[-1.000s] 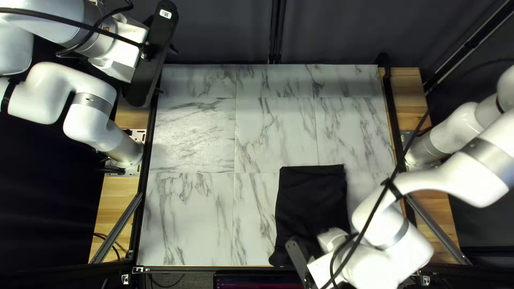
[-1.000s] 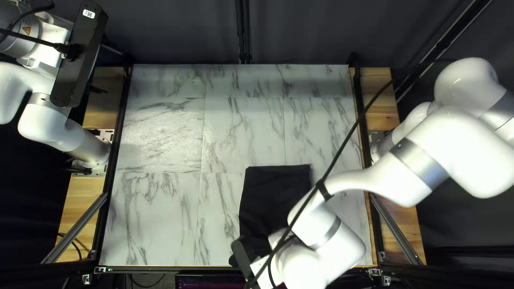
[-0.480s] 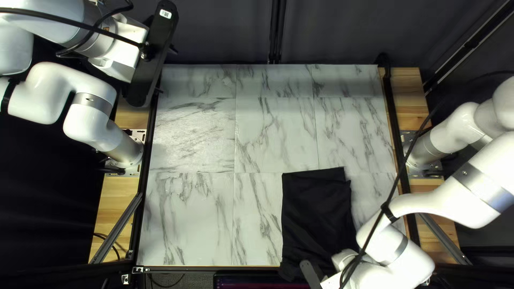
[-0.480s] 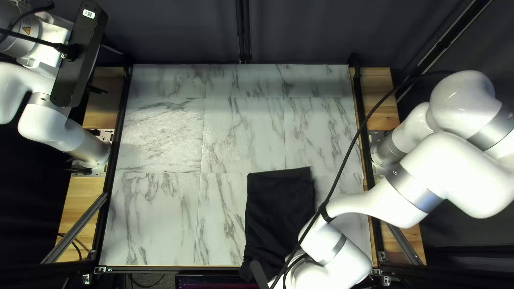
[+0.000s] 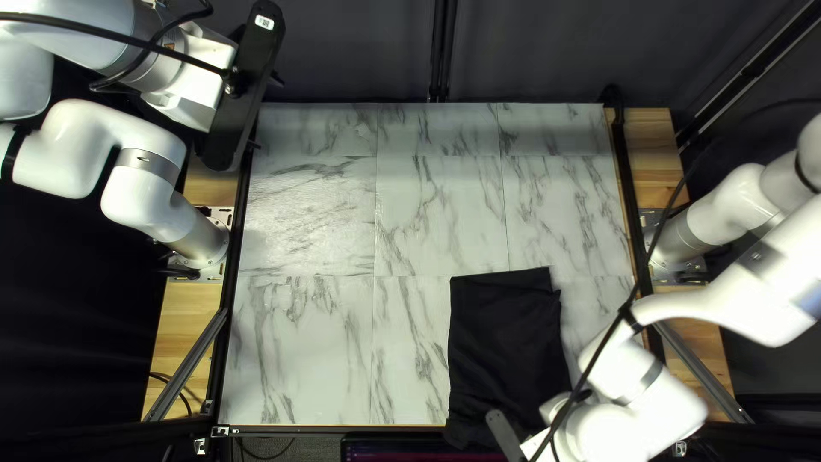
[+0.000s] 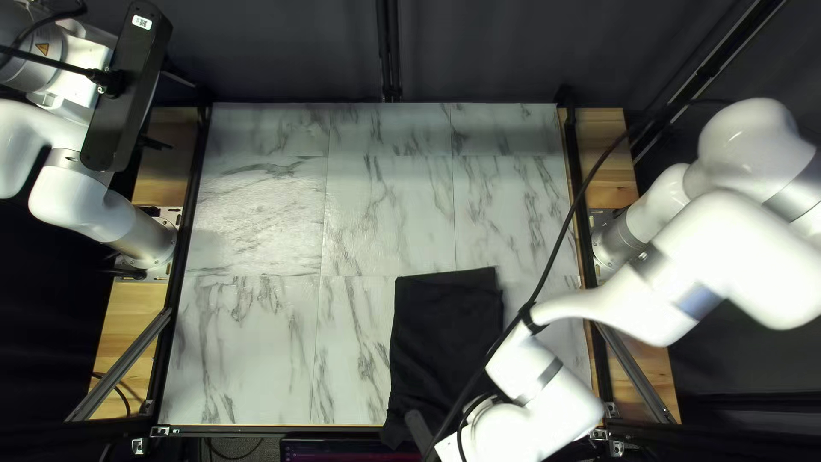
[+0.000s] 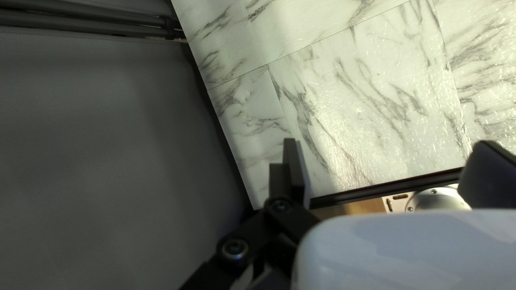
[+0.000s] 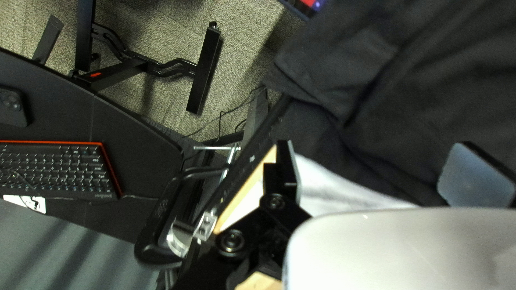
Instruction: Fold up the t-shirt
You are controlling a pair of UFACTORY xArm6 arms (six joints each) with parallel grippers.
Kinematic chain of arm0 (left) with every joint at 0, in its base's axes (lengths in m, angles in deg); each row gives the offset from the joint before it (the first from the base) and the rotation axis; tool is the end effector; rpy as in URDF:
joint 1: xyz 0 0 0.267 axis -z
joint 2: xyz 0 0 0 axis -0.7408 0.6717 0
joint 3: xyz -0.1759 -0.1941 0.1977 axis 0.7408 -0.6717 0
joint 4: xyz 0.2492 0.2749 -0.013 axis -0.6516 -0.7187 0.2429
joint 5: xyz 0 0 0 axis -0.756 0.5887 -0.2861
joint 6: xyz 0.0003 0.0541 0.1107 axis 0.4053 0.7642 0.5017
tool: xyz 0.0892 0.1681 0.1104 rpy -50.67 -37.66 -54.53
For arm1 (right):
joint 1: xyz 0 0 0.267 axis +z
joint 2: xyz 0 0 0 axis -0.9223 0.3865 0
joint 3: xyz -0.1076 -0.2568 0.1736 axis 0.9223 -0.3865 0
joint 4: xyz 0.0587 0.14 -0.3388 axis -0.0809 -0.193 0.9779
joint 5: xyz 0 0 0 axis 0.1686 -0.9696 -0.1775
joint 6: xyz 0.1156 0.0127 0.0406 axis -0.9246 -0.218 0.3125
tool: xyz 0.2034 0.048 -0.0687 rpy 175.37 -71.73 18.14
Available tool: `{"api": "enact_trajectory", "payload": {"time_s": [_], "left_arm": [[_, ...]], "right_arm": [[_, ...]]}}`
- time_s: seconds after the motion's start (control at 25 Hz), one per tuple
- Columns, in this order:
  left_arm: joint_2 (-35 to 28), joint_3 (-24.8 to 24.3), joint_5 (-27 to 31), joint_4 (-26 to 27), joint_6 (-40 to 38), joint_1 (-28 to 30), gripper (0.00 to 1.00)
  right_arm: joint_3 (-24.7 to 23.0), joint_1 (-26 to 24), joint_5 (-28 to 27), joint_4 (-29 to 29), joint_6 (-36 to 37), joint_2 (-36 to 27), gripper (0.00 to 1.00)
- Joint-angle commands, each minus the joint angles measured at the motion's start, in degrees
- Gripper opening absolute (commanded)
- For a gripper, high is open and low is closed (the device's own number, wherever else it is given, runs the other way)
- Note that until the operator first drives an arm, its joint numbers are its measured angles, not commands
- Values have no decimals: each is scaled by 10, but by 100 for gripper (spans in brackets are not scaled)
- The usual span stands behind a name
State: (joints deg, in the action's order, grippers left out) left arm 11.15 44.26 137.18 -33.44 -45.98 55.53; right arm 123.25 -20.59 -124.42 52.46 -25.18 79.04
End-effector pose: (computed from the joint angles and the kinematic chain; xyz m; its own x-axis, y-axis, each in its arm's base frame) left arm 0.2754 0.0526 0.4378 0.8819 -0.4210 0.2122 -0.3337 -0.8753 -0.3499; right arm 0.3416 0.3951 0.1167 0.8550 0.5135 -0.0728 0.5097 -0.8579 -0.0654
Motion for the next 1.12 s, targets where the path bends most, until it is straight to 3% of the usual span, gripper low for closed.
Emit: {"api": "enact_trajectory", "payload": {"time_s": [0.04, 0.24, 0.4, 0.56, 0.72, 0.88, 1.0, 1.12], "left_arm": [[0, 0, 0, 0, 0, 0, 100], [0, 0, 0, 0, 0, 0, 100], [0, 0, 0, 0, 0, 0, 100], [0, 0, 0, 0, 0, 0, 100], [0, 0, 0, 0, 0, 0, 100], [0, 0, 0, 0, 0, 0, 100], [0, 0, 0, 0, 0, 0, 100], [0, 0, 0, 0, 0, 0, 100]], "right_arm": [[-53, -24, -15, 18, 4, -64, 100], [-179, -104, 38, 51, 49, -157, 100], [-237, -178, 101, 65, 114, -179, 100], [-230, -214, 149, 95, 139, -149, 100], [-220, -233, 260, 171, 168, -79, 100], [-199, -246, 326, 173, 262, -27, 100], [-163, -245, 325, 142, 348, 5, 100], [-124, -246, 290, 102, 447, 25, 100]]}}
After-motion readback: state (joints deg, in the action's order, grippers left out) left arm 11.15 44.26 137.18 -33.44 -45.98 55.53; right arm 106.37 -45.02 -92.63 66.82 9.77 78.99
